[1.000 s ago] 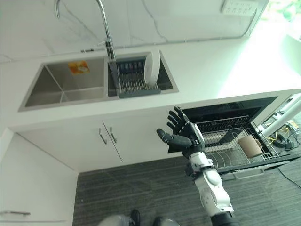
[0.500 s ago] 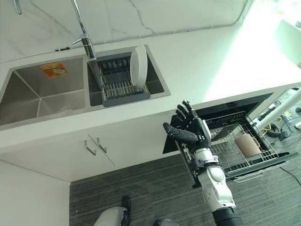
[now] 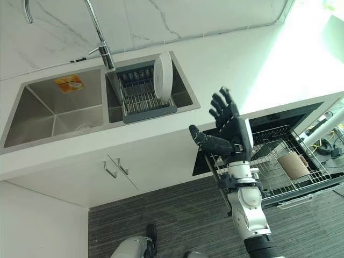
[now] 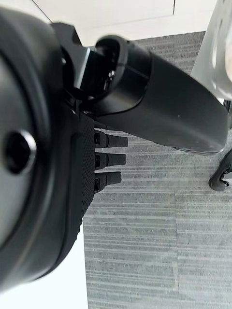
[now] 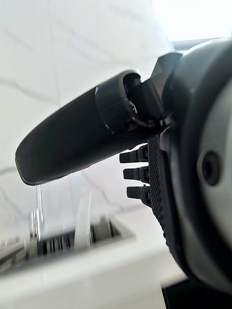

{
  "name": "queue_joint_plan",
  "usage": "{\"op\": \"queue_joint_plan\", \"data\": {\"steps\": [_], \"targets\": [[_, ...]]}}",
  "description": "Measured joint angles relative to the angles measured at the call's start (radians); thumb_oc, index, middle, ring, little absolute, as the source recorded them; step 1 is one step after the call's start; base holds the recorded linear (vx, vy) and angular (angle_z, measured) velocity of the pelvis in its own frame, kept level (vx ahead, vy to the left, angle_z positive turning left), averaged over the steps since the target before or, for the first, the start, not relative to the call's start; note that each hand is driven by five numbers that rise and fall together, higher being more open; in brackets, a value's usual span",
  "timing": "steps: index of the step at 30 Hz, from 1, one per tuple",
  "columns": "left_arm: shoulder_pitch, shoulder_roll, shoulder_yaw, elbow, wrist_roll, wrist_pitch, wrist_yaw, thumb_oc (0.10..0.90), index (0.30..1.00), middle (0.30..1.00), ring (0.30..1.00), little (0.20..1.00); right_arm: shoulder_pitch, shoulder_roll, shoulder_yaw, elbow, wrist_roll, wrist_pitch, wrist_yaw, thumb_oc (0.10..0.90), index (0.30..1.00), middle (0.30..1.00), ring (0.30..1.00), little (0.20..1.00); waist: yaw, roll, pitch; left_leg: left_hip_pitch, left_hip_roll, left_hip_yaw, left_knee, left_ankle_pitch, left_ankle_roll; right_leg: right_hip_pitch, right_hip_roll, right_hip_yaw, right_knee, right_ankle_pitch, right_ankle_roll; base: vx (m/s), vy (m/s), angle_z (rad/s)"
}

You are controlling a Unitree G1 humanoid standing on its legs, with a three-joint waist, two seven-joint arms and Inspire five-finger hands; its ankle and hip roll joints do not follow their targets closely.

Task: Place the dishes in the dishwasher.

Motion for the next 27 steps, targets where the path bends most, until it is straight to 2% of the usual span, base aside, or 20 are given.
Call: {"op": "queue_joint_plan", "data": {"steps": [2,4,9,14,15,16,17,18,19,21,22,24,25,26,27], "targets": [[0.000,-0.001,-0.022,-0.001,0.014,-0.008,-0.001,0.800,0.900,0.900,0.900,0.900,-0.022,0.000,-0.014,-0.023,-0.010,-0.045,-0.027,0.800,0.900,0.900,0.900,0.900,0.000,0.006,-0.001,0.000,0.001,0.000,0.001,0.001,-0.001,-0.001,0.001,0.000,0.002,0.000,-0.001,0.02,0.007,0.00],[-0.001,-0.002,-0.032,-0.003,0.030,-0.012,-0.001,0.800,0.900,0.900,0.900,0.900,-0.054,-0.001,-0.036,-0.024,-0.016,-0.054,-0.044,0.800,0.900,0.900,0.900,0.900,0.000,0.009,-0.001,-0.002,0.002,0.000,0.002,0.001,-0.001,-0.005,0.001,0.000,0.006,0.000,-0.001,0.00,0.000,0.00],[-0.024,-0.001,-0.065,-0.020,0.035,-0.012,0.000,0.800,0.900,0.900,0.900,0.900,-0.160,-0.002,-0.042,-0.023,-0.015,-0.032,-0.096,0.800,0.900,0.900,0.900,0.900,0.005,0.029,0.000,-0.028,0.008,-0.002,0.001,0.016,-0.003,-0.036,0.006,-0.003,0.017,0.006,-0.009,-0.07,-0.061,0.01],[-0.043,-0.002,-0.061,-0.020,0.029,0.001,0.004,0.800,0.900,0.900,0.900,0.900,-0.165,0.007,0.019,-0.002,-0.005,0.006,-0.123,0.800,0.900,0.900,0.900,0.900,0.004,0.027,0.001,0.009,0.010,-0.001,-0.010,0.024,-0.008,-0.017,0.008,0.011,0.025,0.004,-0.011,0.04,-0.077,-0.10],[-0.042,0.001,-0.060,-0.019,0.025,0.000,0.004,0.800,0.900,0.900,0.900,0.900,-0.166,0.009,0.023,0.025,-0.005,0.006,-0.123,0.800,0.900,0.900,0.900,0.900,0.012,0.017,0.001,0.031,0.006,-0.011,-0.010,0.034,-0.028,-0.010,0.001,0.020,0.036,-0.007,-0.019,0.19,-0.028,-0.48],[-0.044,0.020,-0.058,-0.019,0.025,-0.009,0.005,0.800,0.900,0.900,0.900,0.900,-0.168,0.036,0.023,0.067,-0.004,0.008,-0.123,0.800,0.900,0.900,0.900,0.900,0.038,-0.037,0.018,0.020,-0.029,-0.092,0.059,0.083,-0.099,-0.009,-0.021,0.067,0.063,-0.016,-0.030,0.21,0.131,-0.65],[-0.040,0.026,-0.060,-0.018,0.025,-0.009,0.002,0.800,0.900,0.900,0.900,0.900,-0.168,0.059,0.023,0.101,-0.004,0.013,-0.130,0.800,0.900,0.900,0.900,0.900,0.057,-0.051,0.022,-0.025,-0.040,-0.190,0.157,0.091,-0.118,0.020,-0.023,0.089,0.039,0.000,-0.036,0.26,0.211,-0.57],[-0.030,0.023,-0.063,-0.019,0.025,-0.009,-0.001,0.800,0.900,0.900,0.900,0.900,-0.169,0.073,0.019,0.096,-0.005,0.012,-0.141,0.800,0.900,0.900,0.900,0.900,0.049,-0.046,0.026,-0.047,-0.037,-0.216,0.185,0.062,-0.102,0.031,0.000,0.089,0.026,0.000,-0.023,0.23,0.213,-0.20],[-0.027,0.019,-0.073,-0.018,0.026,-0.008,-0.001,0.800,0.900,0.900,0.900,0.900,-0.175,0.085,0.010,0.087,-0.008,0.000,-0.157,0.800,0.900,0.900,0.900,0.900,0.037,-0.026,0.026,-0.066,-0.040,-0.216,0.152,0.021,-0.076,0.035,0.016,0.086,0.027,-0.007,-0.034,0.22,0.226,0.00],[-0.035,-0.001,-0.073,-0.016,0.027,0.004,0.000,0.800,0.900,0.900,0.900,0.900,-0.202,0.078,0.007,0.085,-0.010,0.006,-0.175,0.800,0.900,0.900,0.900,0.900,0.039,0.017,0.039,-0.087,-0.030,-0.146,0.098,0.013,-0.065,0.031,0.042,0.079,0.026,-0.002,-0.053,0.21,0.249,-0.14],[-0.039,-0.008,-0.068,0.013,0.027,0.020,-0.001,0.800,0.900,0.900,0.900,0.900,-0.203,0.076,0.011,0.085,-0.015,0.012,-0.175,0.800,0.900,0.900,0.900,0.900,0.038,0.025,0.036,-0.099,-0.025,-0.112,0.104,-0.002,-0.046,0.019,0.054,0.087,0.025,-0.006,-0.047,0.22,0.206,-0.37],[-0.023,-0.011,-0.053,0.061,0.027,0.034,0.001,0.800,0.900,0.900,0.900,0.900,-0.202,0.078,0.017,0.085,-0.016,0.028,-0.170,0.800,0.900,0.900,0.900,0.900,0.056,0.034,0.025,-0.063,-0.020,-0.117,0.084,-0.024,-0.023,0.015,0.052,0.105,0.024,-0.012,-0.043,0.20,0.156,-0.55],[-0.020,-0.008,-0.040,0.073,0.048,0.046,0.003,0.800,0.900,0.900,0.900,0.900,-0.187,0.080,0.001,0.085,-0.015,0.027,-0.169,0.800,0.900,0.900,0.900,0.900,0.057,0.032,0.022,-0.048,-0.010,-0.095,0.065,-0.006,0.030,0.039,0.055,0.098,-0.010,-0.008,-0.014,0.20,0.150,-0.52],[-0.025,-0.004,-0.031,0.078,0.071,0.046,0.006,0.800,0.900,0.900,0.900,0.900,-0.170,0.083,-0.008,0.087,-0.012,0.031,-0.170,0.800,0.900,0.900,0.900,0.900,0.064,0.019,0.019,-0.032,-0.021,-0.084,0.061,-0.022,0.043,0.034,0.030,0.058,0.029,0.028,0.037,0.15,0.072,-0.35],[-0.033,-0.004,-0.033,0.086,0.075,0.044,0.010,0.800,0.900,0.900,0.900,0.900,-0.147,0.106,0.008,0.090,0.004,0.035,-0.169,0.800,0.900,0.900,0.900,0.900,0.057,0.025,0.022,-0.017,-0.017,-0.069,0.090,-0.064,0.071,-0.095,-0.059,-0.019,0.322,0.099,0.074,0.06,-0.164,-0.64]]}}
